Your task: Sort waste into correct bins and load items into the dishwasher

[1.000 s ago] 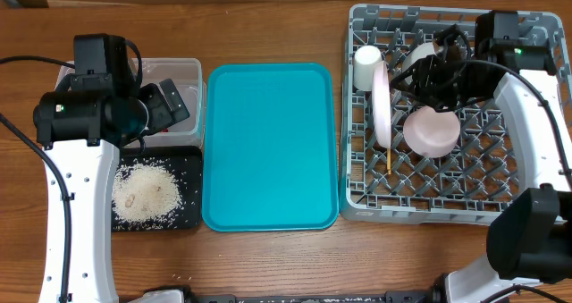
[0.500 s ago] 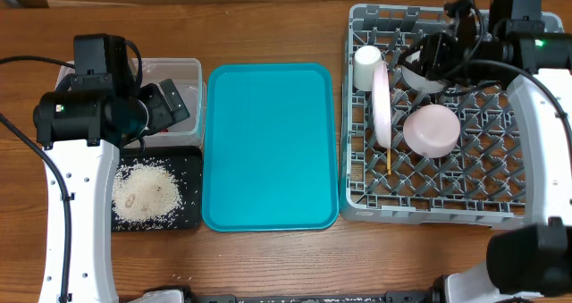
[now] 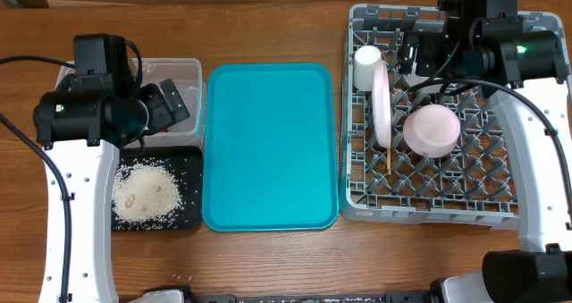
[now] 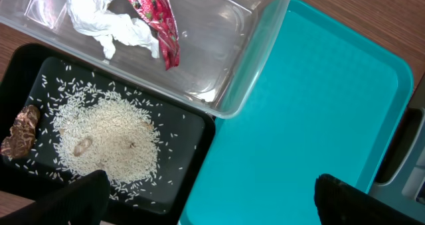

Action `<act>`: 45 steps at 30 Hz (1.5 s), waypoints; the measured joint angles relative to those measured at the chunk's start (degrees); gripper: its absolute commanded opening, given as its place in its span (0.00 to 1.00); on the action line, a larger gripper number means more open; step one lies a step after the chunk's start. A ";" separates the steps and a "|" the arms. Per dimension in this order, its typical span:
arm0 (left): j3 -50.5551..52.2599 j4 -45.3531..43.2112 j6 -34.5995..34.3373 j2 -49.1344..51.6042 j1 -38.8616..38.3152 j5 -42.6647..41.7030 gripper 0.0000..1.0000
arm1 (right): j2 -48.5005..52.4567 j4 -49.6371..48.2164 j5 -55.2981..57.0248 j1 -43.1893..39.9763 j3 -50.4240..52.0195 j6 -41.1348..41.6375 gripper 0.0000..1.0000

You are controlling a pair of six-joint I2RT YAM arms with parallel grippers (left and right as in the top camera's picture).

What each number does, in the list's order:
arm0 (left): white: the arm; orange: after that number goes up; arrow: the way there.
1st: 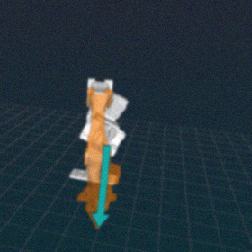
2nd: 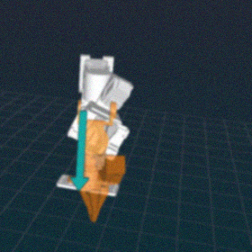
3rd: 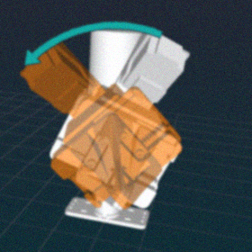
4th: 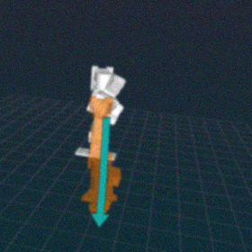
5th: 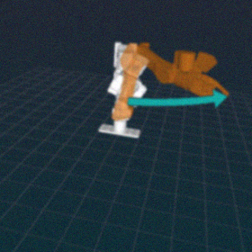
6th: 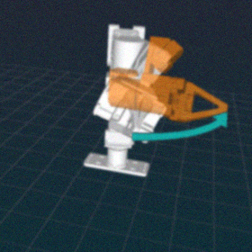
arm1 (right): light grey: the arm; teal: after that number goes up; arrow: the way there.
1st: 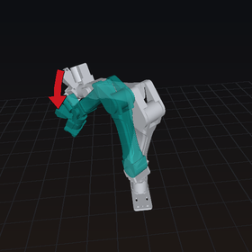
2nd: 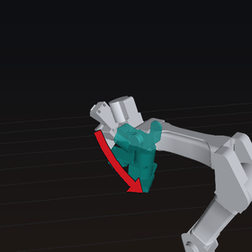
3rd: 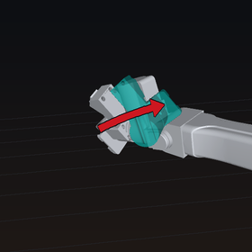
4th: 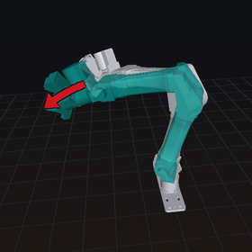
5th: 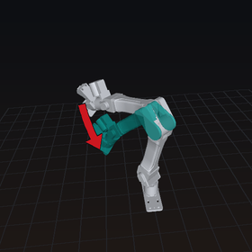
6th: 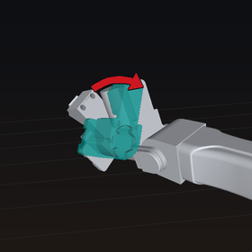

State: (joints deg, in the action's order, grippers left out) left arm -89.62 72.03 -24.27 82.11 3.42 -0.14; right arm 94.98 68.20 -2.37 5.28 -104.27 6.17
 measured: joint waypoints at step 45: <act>0.00 0.00 0.00 0.00 0.00 0.00 1.00 | -37.00 0.02 1.79 0.79 0.44 -0.02 1.00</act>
State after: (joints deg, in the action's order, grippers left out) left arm -89.62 72.03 -24.27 82.11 3.42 -0.14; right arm 57.98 68.23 -0.58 6.07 -103.83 6.15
